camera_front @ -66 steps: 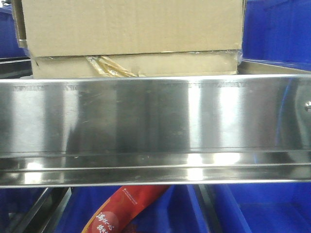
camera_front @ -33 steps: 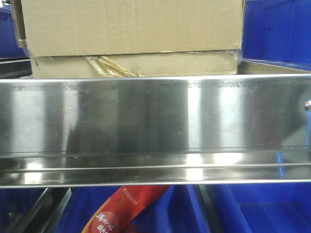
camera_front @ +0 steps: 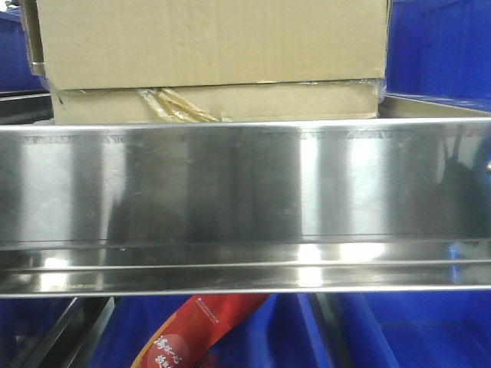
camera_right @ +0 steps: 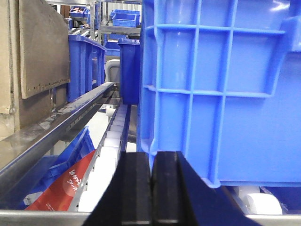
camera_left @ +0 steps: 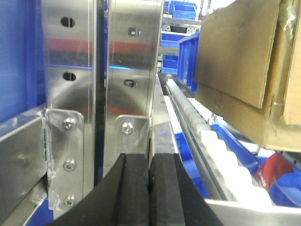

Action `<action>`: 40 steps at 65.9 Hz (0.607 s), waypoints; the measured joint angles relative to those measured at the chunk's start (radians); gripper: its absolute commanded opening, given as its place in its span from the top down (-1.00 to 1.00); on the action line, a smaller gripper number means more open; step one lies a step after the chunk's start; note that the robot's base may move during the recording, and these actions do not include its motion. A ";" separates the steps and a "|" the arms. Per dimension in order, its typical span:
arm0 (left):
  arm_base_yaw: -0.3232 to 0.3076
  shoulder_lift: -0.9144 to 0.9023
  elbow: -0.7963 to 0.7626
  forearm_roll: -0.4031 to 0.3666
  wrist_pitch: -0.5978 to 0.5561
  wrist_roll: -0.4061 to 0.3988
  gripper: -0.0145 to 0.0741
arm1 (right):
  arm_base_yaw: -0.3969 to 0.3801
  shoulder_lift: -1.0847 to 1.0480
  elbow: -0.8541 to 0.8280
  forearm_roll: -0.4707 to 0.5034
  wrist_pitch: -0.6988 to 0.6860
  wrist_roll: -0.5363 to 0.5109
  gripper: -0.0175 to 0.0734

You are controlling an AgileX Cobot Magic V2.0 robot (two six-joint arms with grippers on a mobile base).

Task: Stack two boxes on right shelf middle

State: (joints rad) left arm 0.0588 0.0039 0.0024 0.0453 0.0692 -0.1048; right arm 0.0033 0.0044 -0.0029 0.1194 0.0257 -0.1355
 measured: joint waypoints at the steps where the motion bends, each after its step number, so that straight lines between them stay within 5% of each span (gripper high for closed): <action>1: 0.000 0.000 0.000 0.000 0.000 0.000 0.92 | 0.000 0.000 0.000 0.000 0.002 0.000 0.97; 40: 0.000 0.000 0.000 0.000 0.000 0.000 0.92 | 0.000 0.000 0.000 -0.004 0.002 0.002 0.97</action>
State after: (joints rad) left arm 0.0588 0.0039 0.0024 0.0453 0.0692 -0.1048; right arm 0.0033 0.0044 -0.0029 0.1157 0.0275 -0.1339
